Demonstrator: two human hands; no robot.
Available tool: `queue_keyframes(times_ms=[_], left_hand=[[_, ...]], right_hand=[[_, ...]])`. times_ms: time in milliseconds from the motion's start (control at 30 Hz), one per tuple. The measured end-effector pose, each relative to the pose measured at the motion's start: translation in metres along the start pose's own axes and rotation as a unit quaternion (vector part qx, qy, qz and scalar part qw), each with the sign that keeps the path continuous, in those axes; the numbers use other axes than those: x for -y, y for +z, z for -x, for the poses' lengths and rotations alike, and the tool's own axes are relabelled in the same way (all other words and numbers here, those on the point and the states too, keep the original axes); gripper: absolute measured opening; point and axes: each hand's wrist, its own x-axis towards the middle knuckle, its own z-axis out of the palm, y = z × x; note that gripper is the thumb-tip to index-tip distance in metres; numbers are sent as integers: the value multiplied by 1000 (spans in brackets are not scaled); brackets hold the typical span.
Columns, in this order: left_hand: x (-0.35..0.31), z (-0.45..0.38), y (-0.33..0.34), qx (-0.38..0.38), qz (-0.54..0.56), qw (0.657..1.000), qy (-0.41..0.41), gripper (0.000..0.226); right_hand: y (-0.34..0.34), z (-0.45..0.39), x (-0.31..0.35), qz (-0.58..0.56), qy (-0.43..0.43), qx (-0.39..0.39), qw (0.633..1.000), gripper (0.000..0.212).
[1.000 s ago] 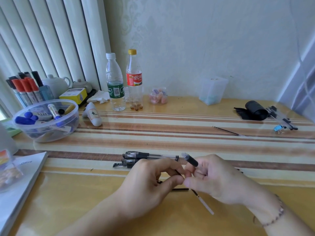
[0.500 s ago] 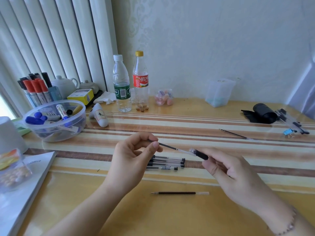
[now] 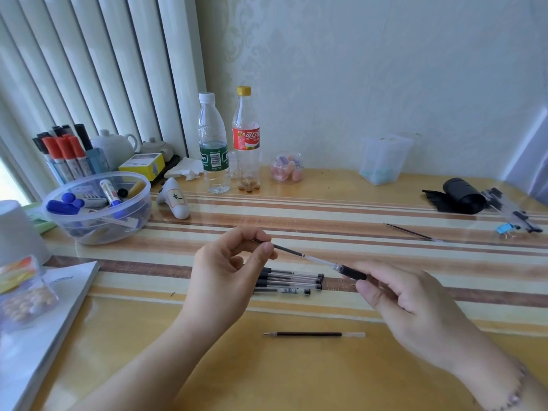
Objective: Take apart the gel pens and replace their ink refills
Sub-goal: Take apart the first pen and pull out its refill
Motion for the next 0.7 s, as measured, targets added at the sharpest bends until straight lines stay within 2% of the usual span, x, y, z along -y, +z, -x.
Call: queue_keyframes(times_ms=[100,167,267,333,367,467,533,700], left_hand=[[-6,6,2,23,-62,997,50,5],[-8,12,8,45,-76,993,83,13],[-11,19,14,90,-87,984,124,56],[-12,20,13,101,-75,985,118,70],[-14,20,12,98,-61,989,97,68],[-16,15,11,78,13,997,10,42],[-15,12,10,65,28,997,-13,28],[-12,8,7,69,32,997,-35,20]], right_hand=[[2,2,3,47,-3,4,999,26],[7,3,9,10,-7,23,1000,28],[15,3,19,-96,-11,40,994,33],[16,2,21,-156,6,26,987,28],[16,2,21,-165,9,18,986,27],[13,3,18,-119,1,10,993,28],[11,4,17,-90,1,6,996,32],[8,3,18,-28,-14,-7,999,32]])
